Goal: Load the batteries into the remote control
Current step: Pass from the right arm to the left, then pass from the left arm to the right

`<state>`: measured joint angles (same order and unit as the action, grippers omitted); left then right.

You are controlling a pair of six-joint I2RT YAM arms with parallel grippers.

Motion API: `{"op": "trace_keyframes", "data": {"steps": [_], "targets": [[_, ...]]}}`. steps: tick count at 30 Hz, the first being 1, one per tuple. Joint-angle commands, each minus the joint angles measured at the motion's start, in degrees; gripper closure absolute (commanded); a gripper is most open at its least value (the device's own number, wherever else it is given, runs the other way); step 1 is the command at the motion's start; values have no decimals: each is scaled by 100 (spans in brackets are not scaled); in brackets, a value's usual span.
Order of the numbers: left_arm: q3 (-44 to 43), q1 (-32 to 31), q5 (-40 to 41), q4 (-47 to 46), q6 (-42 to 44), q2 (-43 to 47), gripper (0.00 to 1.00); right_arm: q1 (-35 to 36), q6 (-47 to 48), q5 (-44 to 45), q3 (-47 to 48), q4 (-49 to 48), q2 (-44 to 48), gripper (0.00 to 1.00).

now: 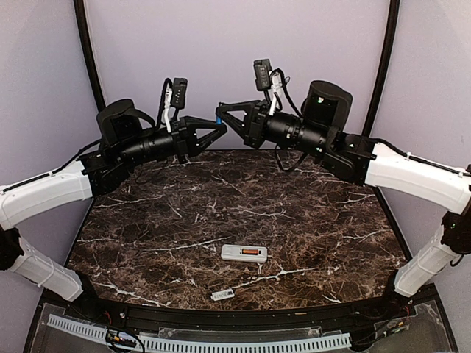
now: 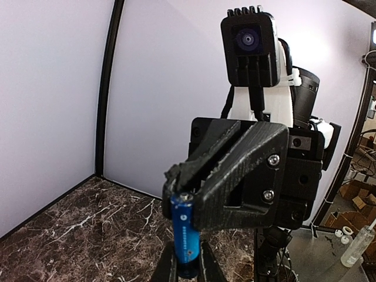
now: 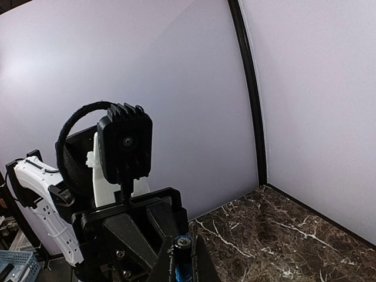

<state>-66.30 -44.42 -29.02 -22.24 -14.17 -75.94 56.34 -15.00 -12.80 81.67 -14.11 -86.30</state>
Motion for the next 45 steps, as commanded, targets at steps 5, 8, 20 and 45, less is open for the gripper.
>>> {"op": "trace_keyframes", "data": {"steps": [5,8,20,45], "targets": [[14,-25,357,561,643,450,100,-12,395,-21,367,772,165,68],[20,-41,823,1443,1448,631,100,-191,541,-192,1001,2109,146,45],[20,-339,2976,2994,3722,876,100,-421,-504,-984,3326,5534,-1224,35],[-1,-466,2687,3425,3950,573,100,-326,-984,-1562,2929,4622,-1861,63]]}}
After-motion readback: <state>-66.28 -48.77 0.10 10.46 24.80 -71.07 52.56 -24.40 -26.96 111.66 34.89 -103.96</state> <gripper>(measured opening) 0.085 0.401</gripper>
